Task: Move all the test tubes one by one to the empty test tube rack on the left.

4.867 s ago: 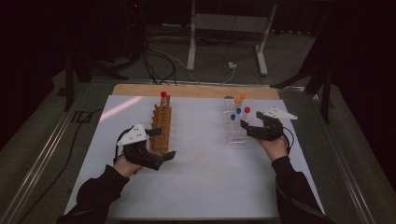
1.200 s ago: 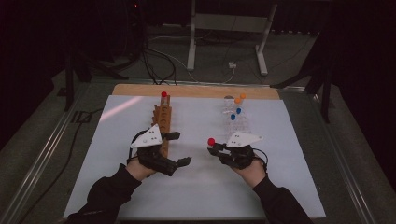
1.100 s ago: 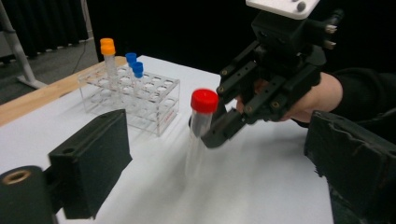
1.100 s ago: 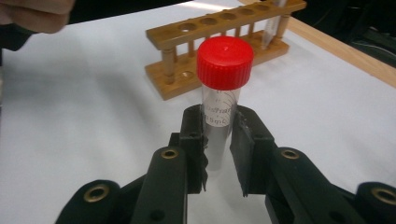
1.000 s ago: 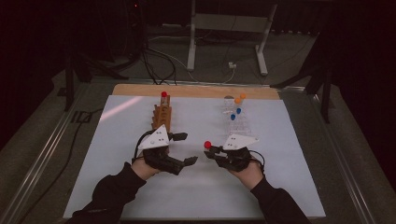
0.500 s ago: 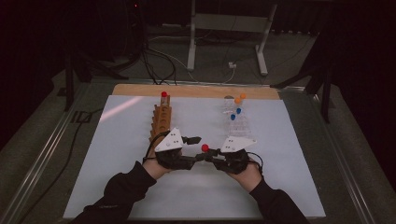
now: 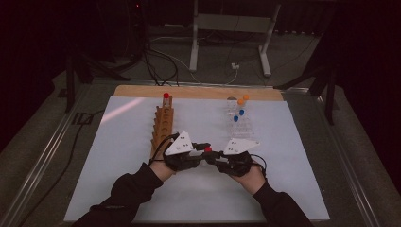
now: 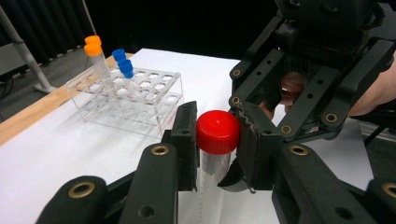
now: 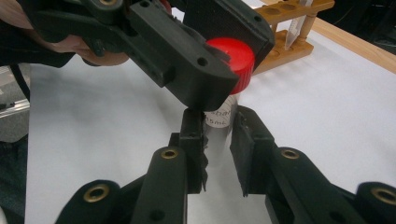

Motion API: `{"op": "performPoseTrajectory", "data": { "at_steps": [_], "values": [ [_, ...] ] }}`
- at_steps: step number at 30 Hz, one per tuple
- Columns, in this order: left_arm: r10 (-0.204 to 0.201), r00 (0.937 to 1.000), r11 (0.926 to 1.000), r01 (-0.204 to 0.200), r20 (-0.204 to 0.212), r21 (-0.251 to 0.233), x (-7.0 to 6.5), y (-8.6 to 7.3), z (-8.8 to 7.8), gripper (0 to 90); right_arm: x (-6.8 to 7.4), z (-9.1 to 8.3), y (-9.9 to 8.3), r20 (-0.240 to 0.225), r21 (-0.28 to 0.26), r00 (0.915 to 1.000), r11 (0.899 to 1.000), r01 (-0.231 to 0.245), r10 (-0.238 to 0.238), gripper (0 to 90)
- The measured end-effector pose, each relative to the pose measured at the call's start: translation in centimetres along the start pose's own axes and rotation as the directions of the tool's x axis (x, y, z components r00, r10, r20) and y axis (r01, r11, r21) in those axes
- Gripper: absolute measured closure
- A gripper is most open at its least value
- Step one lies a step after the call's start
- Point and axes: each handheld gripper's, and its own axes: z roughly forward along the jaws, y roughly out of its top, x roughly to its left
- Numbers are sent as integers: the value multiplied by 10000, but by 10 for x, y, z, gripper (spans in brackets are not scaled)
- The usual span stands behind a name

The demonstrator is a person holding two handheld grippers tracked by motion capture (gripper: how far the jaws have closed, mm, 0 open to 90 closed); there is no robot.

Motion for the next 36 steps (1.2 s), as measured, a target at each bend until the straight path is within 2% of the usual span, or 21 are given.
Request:
{"op": "performPoseTrajectory", "data": {
  "at_steps": [5,12,13,14,19,21,24,28,30,32,36],
  "values": [
    [9,10000,10000,-9,61,-56,2,2,-2,715,-1,-1,0,-19,-128,10000,9999,-84,84,729],
    [7,9999,10000,-8,-127,-35,13,10,-11,716,-4,-6,0,214,-473,9995,9986,-223,233,517],
    [24,9998,10000,-24,-201,-11,15,12,-13,716,-4,-7,0,256,-622,9989,9974,-372,389,434],
    [29,9996,10000,-30,-280,-25,17,13,-14,716,-4,-7,0,256,-622,9989,9974,-372,389,434],
    [-28,9981,10000,23,-617,-79,30,19,-25,716,-4,-8,1,246,-882,9979,9944,-577,601,284],
    [-113,9970,9998,100,-770,-160,36,21,-30,716,-4,-9,2,410,-963,9976,9940,-518,560,234],
    [-123,9942,9998,104,-1069,-184,45,25,-37,716,-3,-10,3,616,-1083,9963,9927,-525,594,179],
    [-104,9890,9997,73,-1475,-216,57,30,-47,716,-3,-11,3,662,-1241,9951,9902,-643,729,140],
    [-113,9856,9998,83,-1686,-187,64,32,-51,716,-4,-12,3,655,-1304,9945,9888,-727,818,89],
    [-137,9821,9998,112,-1879,-143,70,33,-54,716,-4,-12,4,427,-1310,9962,9889,-700,762,46],
    [-131,9753,9999,130,-2207,-20,82,34,-58,716,-5,-12,3,306,-1209,9966,9900,-720,762,21]
  ]
}}
